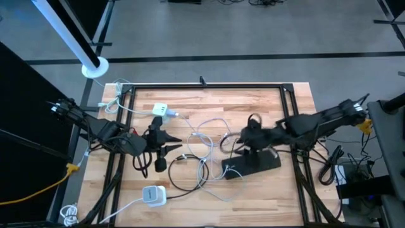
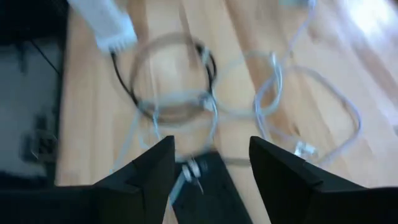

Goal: Insert USB
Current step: Return to Home Position

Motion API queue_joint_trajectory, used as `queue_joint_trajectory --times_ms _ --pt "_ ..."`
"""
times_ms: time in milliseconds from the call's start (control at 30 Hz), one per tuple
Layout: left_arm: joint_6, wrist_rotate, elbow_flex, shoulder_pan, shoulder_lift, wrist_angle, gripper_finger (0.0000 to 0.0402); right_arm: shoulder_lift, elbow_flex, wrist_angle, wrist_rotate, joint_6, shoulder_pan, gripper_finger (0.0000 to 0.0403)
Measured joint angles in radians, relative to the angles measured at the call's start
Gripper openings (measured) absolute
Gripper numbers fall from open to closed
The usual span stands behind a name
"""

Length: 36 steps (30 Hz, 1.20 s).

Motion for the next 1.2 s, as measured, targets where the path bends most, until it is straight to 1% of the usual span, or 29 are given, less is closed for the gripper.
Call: queue_joint_trajectory --times_ms 100,167,267,367,433,467,533,633,667,700,767,833,900,967,1033,1100,1200 --pt "0.092 -0.161 0.0 0.011 0.004 0.07 0.0064 -0.07 -0.03 0.055 -0.002 -0.056 -0.013 0.0129" --pt "0.191 -0.233 0.0 0.036 0.008 0.134 0.0064 -0.117 -0.051 0.076 -0.001 -0.084 -0.032 0.0101" --pt "0.366 -0.251 0.0 0.108 0.01 0.248 0.0064 -0.195 -0.063 0.091 0.001 -0.139 -0.066 0.0058" --pt "0.575 -0.252 0.0 0.211 0.015 0.364 0.0064 -0.266 -0.067 0.091 -0.002 -0.237 -0.103 0.0018" --pt "0.669 -0.255 0.0 0.272 0.016 0.385 0.0064 -0.314 -0.067 0.09 -0.001 -0.314 -0.128 0.0005" --pt "0.687 -0.256 0.0 0.299 0.016 0.387 0.0064 -0.339 -0.067 0.09 0.001 -0.353 -0.138 0.0005" --pt "0.667 -0.255 0.0 0.338 0.017 0.393 0.0064 -0.392 -0.065 0.081 0.002 -0.444 -0.155 0.0008" --pt "0.58 -0.248 0.0 0.397 0.029 0.453 0.0064 -0.459 -0.063 0.04 0.003 -0.686 -0.172 0.0005" --pt "0.574 -0.223 0.0 0.421 0.034 0.475 0.0064 -0.48 -0.062 0.026 0.002 -0.756 -0.172 0.0003" --pt "0.573 -0.171 0.0 0.451 0.038 0.491 0.0064 -0.504 -0.06 0.02 0.002 -0.807 -0.172 0.0002" --pt "0.556 -0.006 0.0 0.518 0.05 0.547 0.0064 -0.56 -0.057 0.022 0.001 -0.864 -0.172 0.0001" --pt "0.507 0.172 0.0 0.599 0.062 0.629 0.0064 -0.617 -0.048 0.027 0.001 -0.891 -0.172 0.0002" --pt "0.442 0.28 0.0 0.669 0.079 0.713 0.0063 -0.684 -0.035 0.032 0.001 -0.902 -0.172 0.0002" --pt "0.405 0.338 0.0 0.724 0.087 0.732 0.006 -0.758 -0.03 0.031 0.001 -0.889 -0.172 0.0001" --pt "0.384 0.37 0.0 0.751 0.087 0.69 0.0054 -0.834 -0.026 0.039 0.009 -0.862 -0.172 0.0001" --pt "0.383 0.401 0.0 0.756 0.072 0.601 0.0045 -0.902 -0.038 0.029 0.025 -0.828 -0.172 0.0001" --pt "0.381 0.407 0.0 0.756 0.028 0.435 0.0031 -1.01 -0.062 0.023 0.025 -0.755 -0.172 0.0"
